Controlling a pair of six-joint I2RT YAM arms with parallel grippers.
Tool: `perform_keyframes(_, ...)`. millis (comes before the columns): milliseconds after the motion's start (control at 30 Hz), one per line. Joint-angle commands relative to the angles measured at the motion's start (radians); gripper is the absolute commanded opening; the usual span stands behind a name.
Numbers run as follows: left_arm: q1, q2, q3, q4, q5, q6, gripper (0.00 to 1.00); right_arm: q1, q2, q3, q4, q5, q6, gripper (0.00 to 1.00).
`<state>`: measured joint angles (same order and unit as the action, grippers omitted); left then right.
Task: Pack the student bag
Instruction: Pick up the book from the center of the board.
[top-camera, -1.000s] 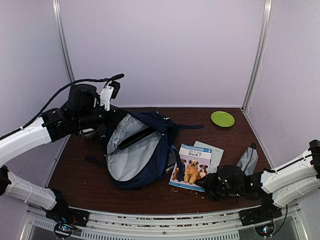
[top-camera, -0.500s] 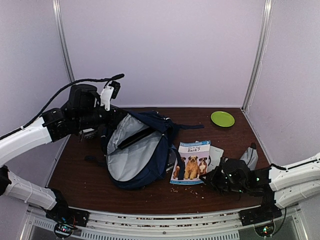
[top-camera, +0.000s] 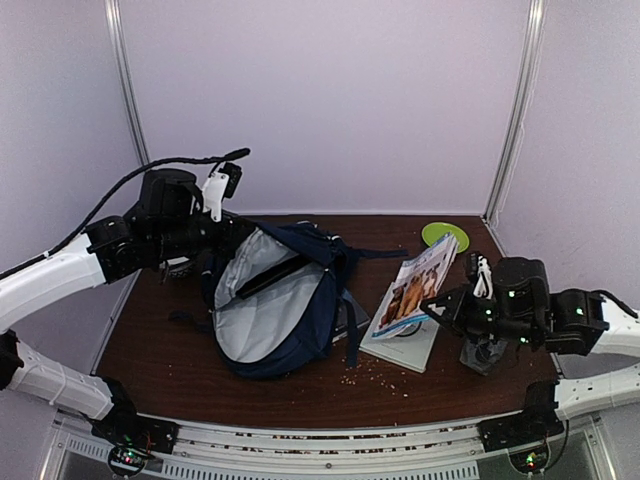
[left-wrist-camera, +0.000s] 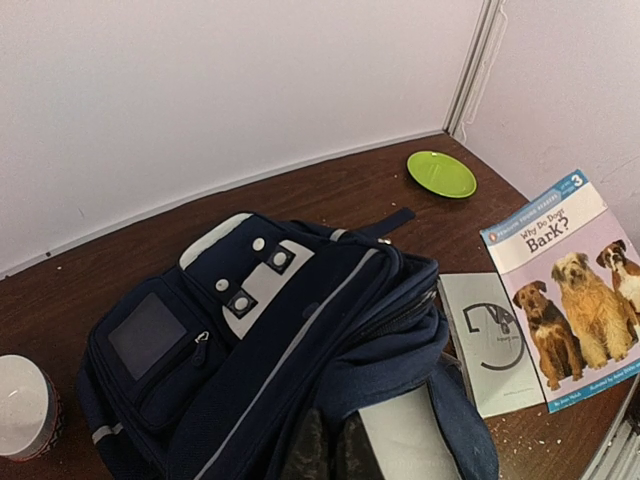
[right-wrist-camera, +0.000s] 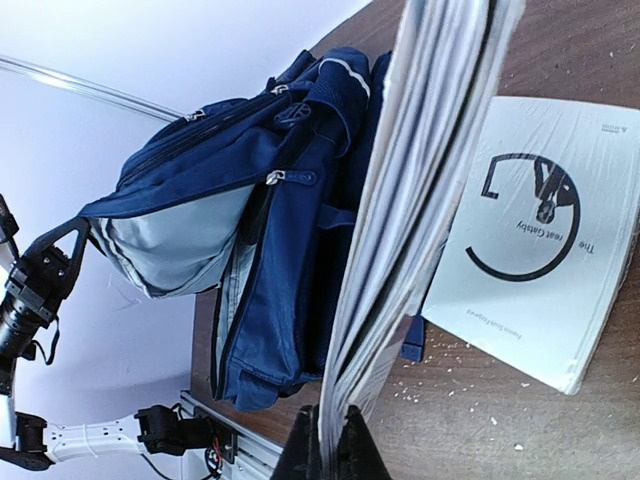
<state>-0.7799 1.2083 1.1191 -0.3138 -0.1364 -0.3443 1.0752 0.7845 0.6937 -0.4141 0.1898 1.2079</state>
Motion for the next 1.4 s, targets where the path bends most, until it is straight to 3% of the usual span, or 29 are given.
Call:
perform_keyframes(0, 0.007, 0.014, 0.015, 0.091, -0.019, -0.025, 0.00, -0.051, 0.027, -0.001, -0.073, -0.002, -0.129, 0.00)
perform_keyframes(300, 0.006, 0.008, -0.017, 0.092, -0.019, -0.045, 0.00, -0.064, 0.205, 0.024, -0.131, 0.038, -0.260, 0.00)
perform_keyframes(633, 0.007, 0.006, -0.032, 0.101, -0.017, -0.039, 0.00, -0.065, 0.311, -0.018, -0.090, 0.024, -0.227, 0.00)
perform_keyframes(833, 0.007, 0.015, -0.014, 0.078, -0.020, -0.026, 0.00, -0.064, 0.164, -0.060, -0.005, 0.032, -0.243, 0.00)
perform_keyframes(1000, 0.007, 0.025, 0.014, 0.071, -0.038, -0.016, 0.00, -0.064, 0.024, 0.009, -0.051, 0.033, -0.297, 0.00)
perform_keyframes(1200, 0.007, 0.050, 0.067, 0.073, -0.042, -0.005, 0.00, -0.064, -0.048, 0.069, -0.053, -0.132, -0.308, 0.00)
perform_keyframes(1367, 0.007, 0.073, 0.116, 0.074, -0.027, 0.005, 0.00, -0.064, -0.108, 0.037, 0.151, -0.280, -0.301, 0.00)
